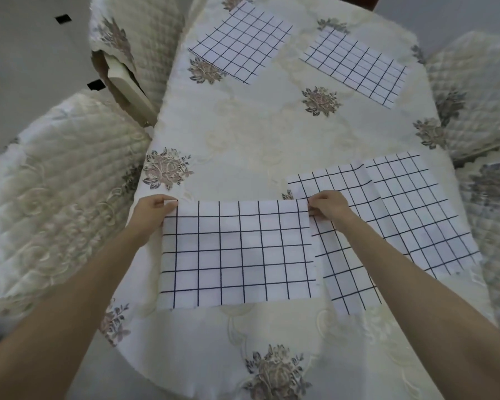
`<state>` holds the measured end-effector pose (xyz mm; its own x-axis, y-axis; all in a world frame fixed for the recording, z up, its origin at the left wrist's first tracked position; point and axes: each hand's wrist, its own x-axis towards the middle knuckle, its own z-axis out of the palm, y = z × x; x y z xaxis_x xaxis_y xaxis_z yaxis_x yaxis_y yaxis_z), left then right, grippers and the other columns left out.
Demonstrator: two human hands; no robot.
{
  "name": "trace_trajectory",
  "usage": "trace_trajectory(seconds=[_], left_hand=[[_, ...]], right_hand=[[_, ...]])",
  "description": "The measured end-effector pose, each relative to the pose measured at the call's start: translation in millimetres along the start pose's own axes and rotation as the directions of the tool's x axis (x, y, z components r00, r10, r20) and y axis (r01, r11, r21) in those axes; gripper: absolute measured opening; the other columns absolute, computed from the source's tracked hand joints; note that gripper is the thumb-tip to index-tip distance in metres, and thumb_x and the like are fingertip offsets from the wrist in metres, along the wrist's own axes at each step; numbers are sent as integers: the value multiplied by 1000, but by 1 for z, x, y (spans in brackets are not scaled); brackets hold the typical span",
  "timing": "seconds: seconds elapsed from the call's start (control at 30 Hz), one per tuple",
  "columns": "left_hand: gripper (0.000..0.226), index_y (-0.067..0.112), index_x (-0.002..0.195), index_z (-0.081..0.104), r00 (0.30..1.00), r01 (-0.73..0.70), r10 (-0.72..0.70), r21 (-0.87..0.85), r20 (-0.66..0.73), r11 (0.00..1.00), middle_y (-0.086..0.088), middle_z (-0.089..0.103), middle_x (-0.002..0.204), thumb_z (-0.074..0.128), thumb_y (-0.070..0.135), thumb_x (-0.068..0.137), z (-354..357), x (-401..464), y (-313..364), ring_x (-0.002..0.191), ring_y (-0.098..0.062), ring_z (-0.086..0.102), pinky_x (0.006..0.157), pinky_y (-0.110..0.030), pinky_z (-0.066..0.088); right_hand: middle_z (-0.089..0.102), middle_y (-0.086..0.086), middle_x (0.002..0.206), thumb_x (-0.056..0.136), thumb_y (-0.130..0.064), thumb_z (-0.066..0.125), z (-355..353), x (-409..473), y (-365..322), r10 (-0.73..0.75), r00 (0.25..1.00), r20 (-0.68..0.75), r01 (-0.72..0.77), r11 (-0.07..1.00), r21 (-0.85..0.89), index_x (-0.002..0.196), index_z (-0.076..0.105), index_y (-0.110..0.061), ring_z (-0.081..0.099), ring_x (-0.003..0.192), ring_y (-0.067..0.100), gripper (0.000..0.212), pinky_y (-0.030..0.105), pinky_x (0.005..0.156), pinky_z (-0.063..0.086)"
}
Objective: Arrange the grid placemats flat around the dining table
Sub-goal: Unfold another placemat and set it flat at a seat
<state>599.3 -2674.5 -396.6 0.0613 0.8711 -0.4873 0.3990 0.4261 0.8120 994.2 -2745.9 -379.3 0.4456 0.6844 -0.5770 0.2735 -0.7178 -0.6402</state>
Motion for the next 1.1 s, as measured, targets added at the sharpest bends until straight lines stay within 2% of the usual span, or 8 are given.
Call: trace_trajectory(seconds=[0.13, 0.43, 0.57, 0.67, 0.8, 0.9, 1.0, 1.1], left_hand=[[21, 37, 77, 74, 992, -126, 125, 35, 35, 991, -6, 66, 75, 69, 20, 87, -1, -3, 13, 74, -21, 57, 72, -37, 46], [35, 39, 72, 75, 944, -310, 308, 7, 119, 951, 21, 71, 69, 69, 8, 86, 2, -33, 63, 68, 7, 63, 71, -7, 48], [35, 38, 76, 77, 903, -394, 389, -7, 184, 919, 15, 73, 75, 69, 5, 85, -5, -46, 76, 74, 3, 64, 78, -11, 51], [20, 28, 85, 76, 903, -408, 408, -29, 133, 912, 13, 74, 79, 69, 10, 86, -14, -54, 80, 79, -1, 67, 80, -14, 52], [32, 23, 105, 66, 995, -98, 92, -331, -36, 939, 12, 72, 98, 40, 40, 102, -34, -43, 49, 99, -12, 63, 89, -28, 47], [54, 15, 131, 52, 984, 165, -175, -583, 39, 796, -3, 53, 139, 28, 53, 101, -42, -37, 1, 126, -28, 50, 102, -39, 40], [55, 6, 138, 40, 957, 280, -223, -777, 184, 563, -14, 39, 150, 31, 47, 102, -26, -47, -20, 125, -36, 49, 109, -47, 36], [63, 3, 129, 48, 915, 403, -179, -802, 362, 440, -17, 41, 150, 27, 55, 99, 7, -64, -11, 118, -36, 54, 112, -50, 32]], right_hand=[[64, -5, 94, 82, -13, 65, 2, -3, -14, -224, 973, -61, 192, 922, -336, 100, 67, -16, 60, 92, 15, 18, 27, 78, 46], [48, 3, 143, 81, -24, 75, 57, -24, -69, -487, 761, 429, 646, 631, -430, 139, 47, -23, 44, 131, 21, 64, 35, 107, 35], [59, 0, 131, 88, -31, 68, 70, -38, -87, -544, 686, 484, 724, 578, -376, 123, 63, -21, 51, 121, 17, 37, 31, 99, 40], [70, 2, 93, 92, -33, 62, 67, -60, -99, -549, 698, 459, 711, 609, -351, 95, 72, -16, 58, 86, 16, 21, 29, 74, 41], [46, -4, 56, 95, -31, 57, 48, -110, -118, -591, 663, 460, 747, 567, -348, 76, 62, -9, 40, 56, 13, 29, 30, 58, 31], [41, -7, 49, 96, -34, 56, 27, -155, -137, -655, 591, 471, 804, 435, -404, 81, 65, -16, 38, 50, 9, 25, 27, 54, 31], [40, -6, 49, 96, -34, 57, 4, -195, -157, -745, 497, 445, 860, 353, -368, 82, 65, -20, 38, 49, 13, 21, 26, 55, 32], [40, -6, 53, 95, -31, 60, -18, -216, -173, -791, 475, 385, 880, 435, -191, 73, 59, -28, 33, 52, 10, 23, 20, 54, 29]])
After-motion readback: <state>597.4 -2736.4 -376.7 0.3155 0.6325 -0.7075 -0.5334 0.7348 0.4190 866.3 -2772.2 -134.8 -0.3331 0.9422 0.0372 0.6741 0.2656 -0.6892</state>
